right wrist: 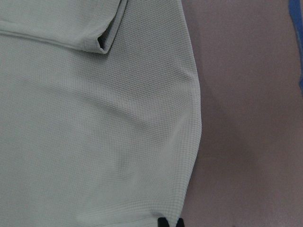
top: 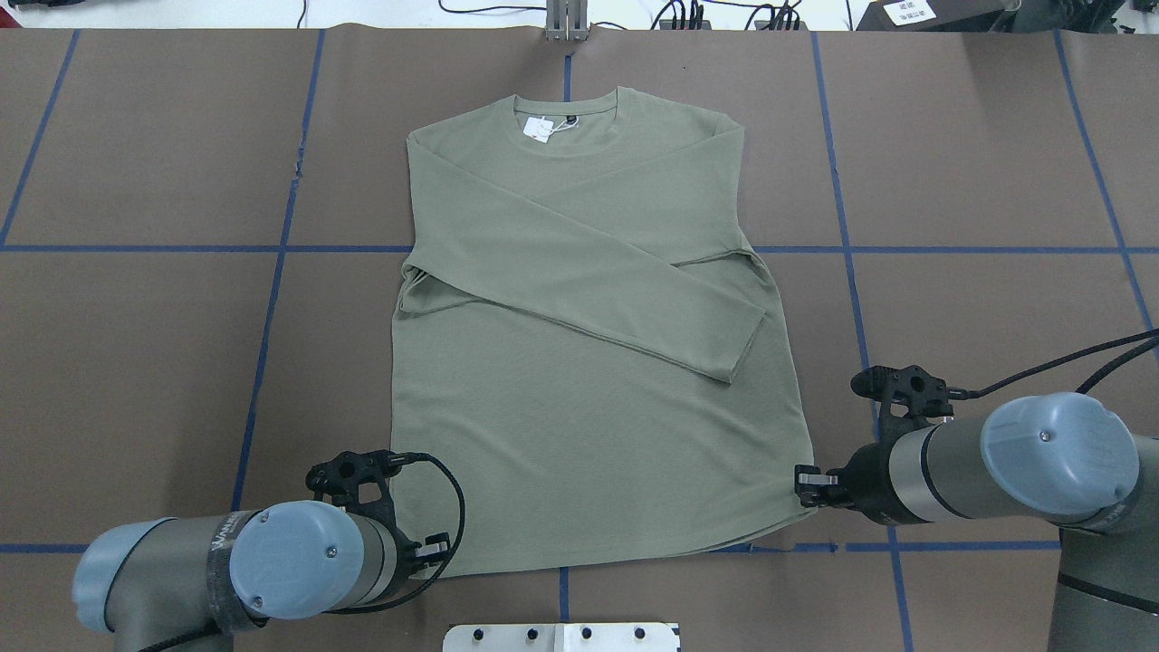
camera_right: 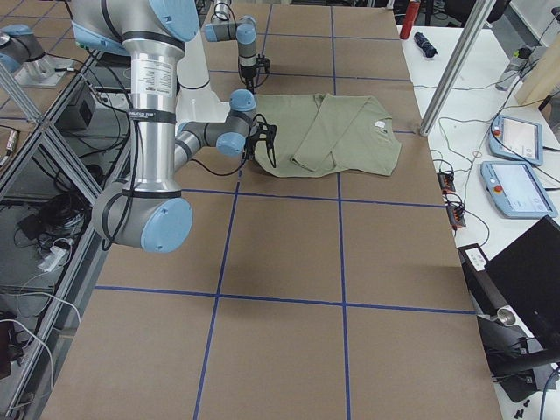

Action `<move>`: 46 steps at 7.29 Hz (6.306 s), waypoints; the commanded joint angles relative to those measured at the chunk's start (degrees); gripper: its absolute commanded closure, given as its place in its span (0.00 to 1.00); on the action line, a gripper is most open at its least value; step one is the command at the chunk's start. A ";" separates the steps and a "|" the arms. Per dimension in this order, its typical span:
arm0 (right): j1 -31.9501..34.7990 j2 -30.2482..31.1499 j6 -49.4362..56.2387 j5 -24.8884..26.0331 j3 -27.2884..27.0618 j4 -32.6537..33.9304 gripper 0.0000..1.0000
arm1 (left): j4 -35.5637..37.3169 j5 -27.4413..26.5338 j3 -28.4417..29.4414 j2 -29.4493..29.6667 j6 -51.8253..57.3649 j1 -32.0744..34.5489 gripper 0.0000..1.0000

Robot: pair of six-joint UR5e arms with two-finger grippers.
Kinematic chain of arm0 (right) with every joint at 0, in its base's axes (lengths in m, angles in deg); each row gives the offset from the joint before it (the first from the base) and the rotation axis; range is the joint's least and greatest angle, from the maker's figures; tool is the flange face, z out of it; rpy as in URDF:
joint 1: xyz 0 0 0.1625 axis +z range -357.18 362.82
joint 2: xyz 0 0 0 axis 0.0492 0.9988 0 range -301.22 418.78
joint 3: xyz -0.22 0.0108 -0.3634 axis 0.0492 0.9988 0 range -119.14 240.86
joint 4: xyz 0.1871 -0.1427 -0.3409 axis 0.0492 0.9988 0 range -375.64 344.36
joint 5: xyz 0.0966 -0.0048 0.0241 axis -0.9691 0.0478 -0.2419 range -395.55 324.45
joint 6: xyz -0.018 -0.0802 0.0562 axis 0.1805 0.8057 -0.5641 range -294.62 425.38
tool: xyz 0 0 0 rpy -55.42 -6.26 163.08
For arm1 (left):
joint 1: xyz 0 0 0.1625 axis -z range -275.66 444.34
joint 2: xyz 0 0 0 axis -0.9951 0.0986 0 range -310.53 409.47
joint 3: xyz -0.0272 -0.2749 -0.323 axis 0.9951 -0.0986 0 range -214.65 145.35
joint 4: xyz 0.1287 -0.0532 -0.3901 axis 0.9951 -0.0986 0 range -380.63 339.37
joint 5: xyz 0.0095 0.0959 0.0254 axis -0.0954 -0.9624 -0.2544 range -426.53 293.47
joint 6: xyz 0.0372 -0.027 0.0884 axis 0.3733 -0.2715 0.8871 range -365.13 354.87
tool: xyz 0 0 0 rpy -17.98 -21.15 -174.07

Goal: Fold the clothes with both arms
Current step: 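Grasp the hem corners nearest the robot with both grippers, then lift the hem with both grippers and fold it toward the collar, then open both grippers and raise them off the folded hem, then lower the right gripper and grasp the shirt's side edge nearest it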

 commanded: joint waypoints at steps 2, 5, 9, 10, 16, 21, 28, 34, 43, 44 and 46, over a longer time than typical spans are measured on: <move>0.00 -0.05 -0.02 -0.01 -0.07 0.00 1.00 | 1.68 -0.05 -2.35 -0.12 0.02 0.00 1.00; 0.97 1.26 0.07 -3.51 -2.09 0.09 1.00 | 11.66 0.04 -12.96 -0.47 0.72 0.35 1.00; -1.93 6.61 -0.20 -15.80 -10.94 0.18 1.00 | 13.55 0.04 -18.25 -0.47 0.63 -6.30 1.00; -2.02 8.46 -0.20 -17.91 -13.41 0.09 1.00 | 15.81 -0.05 -20.01 -0.56 0.81 -7.55 1.00; 7.27 2.45 0.94 -19.25 -9.33 -0.78 1.00 | 22.34 0.74 -23.37 1.10 10.35 0.13 1.00; 22.22 -5.38 4.89 -18.99 1.65 -4.74 1.00 | 22.25 5.58 -17.78 5.93 24.35 19.84 1.00; 33.22 -30.62 8.31 -18.29 32.84 -4.40 1.00 | 2.68 5.58 12.25 16.55 33.15 35.59 1.00; 33.14 -38.88 8.24 -17.50 46.30 -4.57 1.00 | -20.71 5.14 37.59 20.52 32.45 35.51 1.00; 32.79 -39.60 10.96 -15.03 48.44 -4.75 0.00 | -22.22 5.05 39.38 21.85 32.80 35.51 0.00; 32.79 -38.99 11.92 -15.12 47.57 -4.83 0.00 | -22.05 5.14 38.77 21.76 33.06 35.60 0.00; 28.68 -32.35 11.06 -13.47 38.40 -4.57 0.00 | -21.79 5.23 33.00 19.58 32.98 35.86 0.00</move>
